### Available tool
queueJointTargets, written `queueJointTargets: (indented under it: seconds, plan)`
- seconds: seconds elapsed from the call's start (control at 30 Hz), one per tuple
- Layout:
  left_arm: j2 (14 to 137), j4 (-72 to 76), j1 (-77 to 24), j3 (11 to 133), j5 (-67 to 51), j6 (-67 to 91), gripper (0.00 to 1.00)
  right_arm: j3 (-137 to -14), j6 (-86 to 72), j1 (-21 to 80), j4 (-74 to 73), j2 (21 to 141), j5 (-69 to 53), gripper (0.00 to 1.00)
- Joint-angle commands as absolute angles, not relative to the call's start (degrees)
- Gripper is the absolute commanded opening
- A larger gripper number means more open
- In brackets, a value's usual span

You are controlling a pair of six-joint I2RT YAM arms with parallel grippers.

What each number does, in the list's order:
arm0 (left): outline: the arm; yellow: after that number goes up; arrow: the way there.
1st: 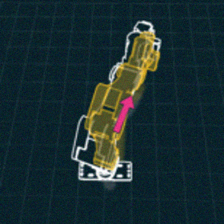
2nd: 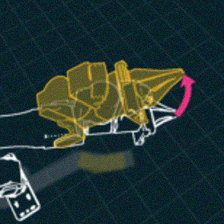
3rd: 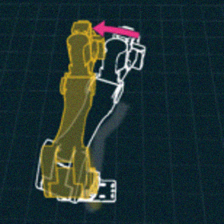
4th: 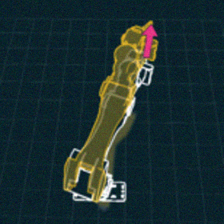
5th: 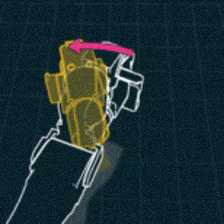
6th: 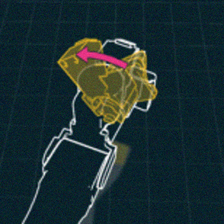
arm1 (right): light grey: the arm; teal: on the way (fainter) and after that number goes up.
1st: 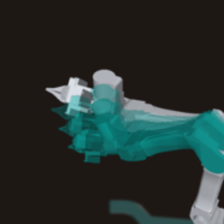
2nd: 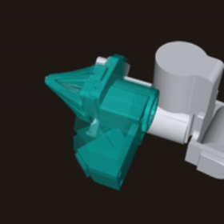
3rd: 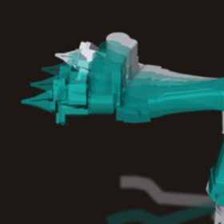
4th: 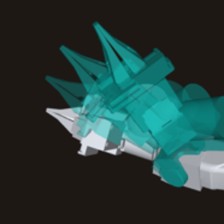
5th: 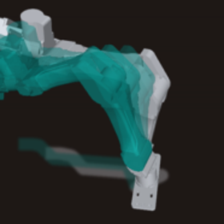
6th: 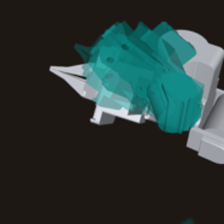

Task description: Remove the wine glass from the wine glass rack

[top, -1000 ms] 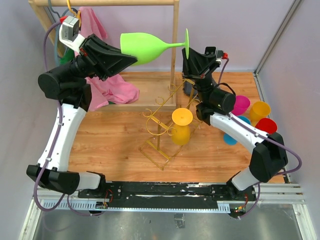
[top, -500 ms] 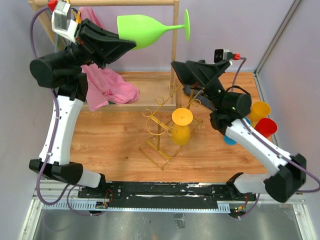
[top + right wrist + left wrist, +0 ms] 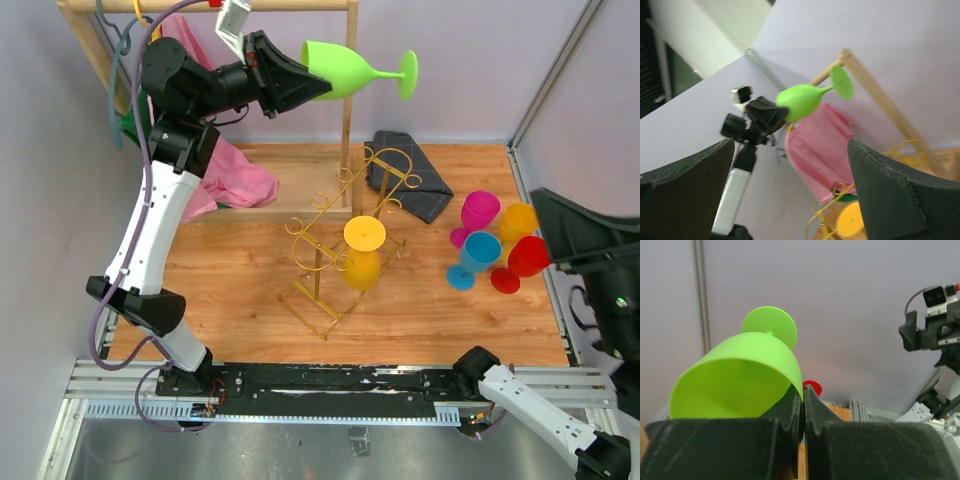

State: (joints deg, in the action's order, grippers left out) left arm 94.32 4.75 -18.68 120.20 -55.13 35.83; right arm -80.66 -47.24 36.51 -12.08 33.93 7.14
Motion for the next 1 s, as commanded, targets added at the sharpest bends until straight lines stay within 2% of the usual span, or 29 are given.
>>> queueJointTargets:
  seconds: [0.0, 0.2, 0.43, 0.8, 0.97]
  plan:
    - [93.1, -15.4, -24.8, 127.7, -52.2, 17.2, 0.00, -84.4, -36.3, 35.7, -34.0, 30.9, 24.7, 0.96]
    - [93.2, -26.3, -31.1, 129.3, -50.0, 8.6, 0.00, -92.7, -29.7, 35.7, -45.6, 36.0, 37.4, 0.96]
    - [90.3, -36.6, -43.0, 125.7, -45.8, -3.3, 0.00, -101.4, -17.9, 35.7, -51.2, 44.0, 51.5, 0.98]
    - [93.2, -44.6, -57.4, 125.4, -40.9, -9.1, 0.00, -102.8, -12.9, 35.7, -54.5, 44.1, 66.1, 0.99]
    - [99.6, -50.5, -64.4, 130.5, -33.3, -14.0, 0.00, -105.6, -7.3, 35.7, -54.9, 46.4, 70.9, 1.00]
